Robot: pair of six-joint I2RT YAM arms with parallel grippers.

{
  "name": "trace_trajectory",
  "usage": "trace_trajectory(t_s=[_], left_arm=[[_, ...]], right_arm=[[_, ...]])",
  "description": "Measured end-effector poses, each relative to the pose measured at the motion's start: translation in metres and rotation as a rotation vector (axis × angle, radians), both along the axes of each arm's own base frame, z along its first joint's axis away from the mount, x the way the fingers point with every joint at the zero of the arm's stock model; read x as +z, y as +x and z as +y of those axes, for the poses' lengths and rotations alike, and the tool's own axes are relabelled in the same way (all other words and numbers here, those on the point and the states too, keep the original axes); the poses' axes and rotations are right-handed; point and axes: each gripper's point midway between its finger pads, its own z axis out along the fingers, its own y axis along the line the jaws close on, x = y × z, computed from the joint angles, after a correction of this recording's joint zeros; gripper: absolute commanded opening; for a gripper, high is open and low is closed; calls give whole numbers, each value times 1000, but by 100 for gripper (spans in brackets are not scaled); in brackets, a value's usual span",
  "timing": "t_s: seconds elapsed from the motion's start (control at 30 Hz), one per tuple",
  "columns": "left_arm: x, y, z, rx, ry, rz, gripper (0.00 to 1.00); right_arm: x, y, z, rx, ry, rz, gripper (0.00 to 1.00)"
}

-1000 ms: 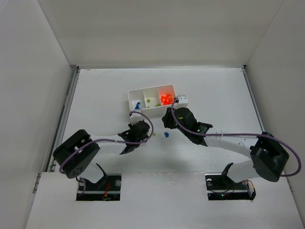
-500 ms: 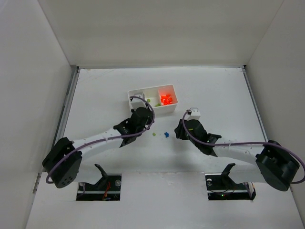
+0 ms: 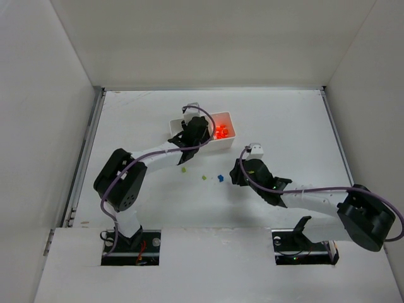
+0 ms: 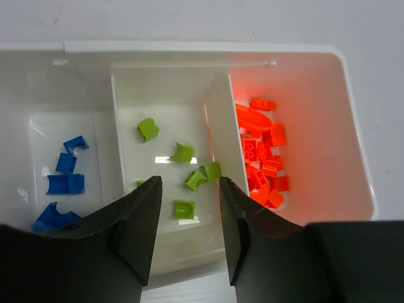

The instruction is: Sort the legos into containers by color

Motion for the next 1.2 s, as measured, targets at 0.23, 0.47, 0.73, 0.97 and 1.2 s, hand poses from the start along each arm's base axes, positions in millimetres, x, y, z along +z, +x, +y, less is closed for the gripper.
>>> trace_trajectory(t_s=[0.23,0.47,0.73,0.97,1.2], left_arm=[[13,-11,-1,-21,-13,-17,40],[34,-61,32,-19,-49,-71,40],[9,-103,78,34,-35,-44,40],[10,-118,99,68,-69,-56,40],[-1,-132,121,105,-87,-53,40]], right_arm=[[-23,-10,17,69,-74,46,51],[-39,-18,42,157,-125,80,50],[-44,-13,62,176,-159,79,42],[-46,-2,65,127,-231,47,22],[-43,-14,62,131,-293,49,18]])
